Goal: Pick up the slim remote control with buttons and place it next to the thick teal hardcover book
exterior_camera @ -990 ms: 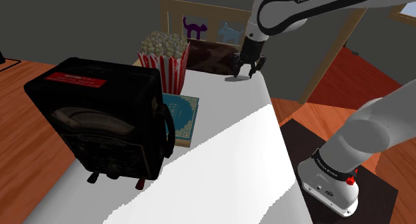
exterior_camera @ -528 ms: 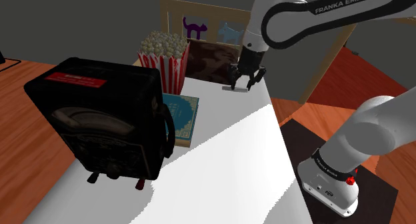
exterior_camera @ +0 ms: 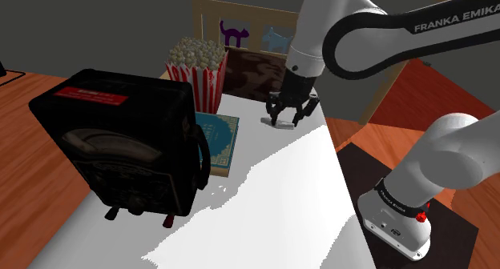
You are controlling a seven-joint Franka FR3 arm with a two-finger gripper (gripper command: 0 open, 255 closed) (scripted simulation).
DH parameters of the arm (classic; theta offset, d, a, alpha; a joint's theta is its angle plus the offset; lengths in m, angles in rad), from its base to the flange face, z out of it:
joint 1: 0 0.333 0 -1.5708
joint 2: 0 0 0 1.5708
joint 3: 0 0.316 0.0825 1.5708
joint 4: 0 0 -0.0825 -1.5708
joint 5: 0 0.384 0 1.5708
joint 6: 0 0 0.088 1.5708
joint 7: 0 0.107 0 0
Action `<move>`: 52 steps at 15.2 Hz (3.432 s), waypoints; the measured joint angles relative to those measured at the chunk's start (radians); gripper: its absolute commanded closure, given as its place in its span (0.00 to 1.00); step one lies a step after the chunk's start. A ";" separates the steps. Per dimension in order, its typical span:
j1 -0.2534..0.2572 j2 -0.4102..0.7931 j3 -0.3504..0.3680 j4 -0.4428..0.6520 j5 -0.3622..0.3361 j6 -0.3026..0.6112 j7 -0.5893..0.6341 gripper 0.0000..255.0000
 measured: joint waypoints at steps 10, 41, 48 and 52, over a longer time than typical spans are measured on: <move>0.105 0.012 0.208 0.064 0.082 -0.013 0.264 1.00; 0.049 0.286 0.525 0.039 0.004 0.300 0.550 1.00; 0.049 0.287 0.525 0.039 0.003 0.300 0.551 0.00; 0.092 0.190 0.464 0.081 0.061 0.177 0.505 0.00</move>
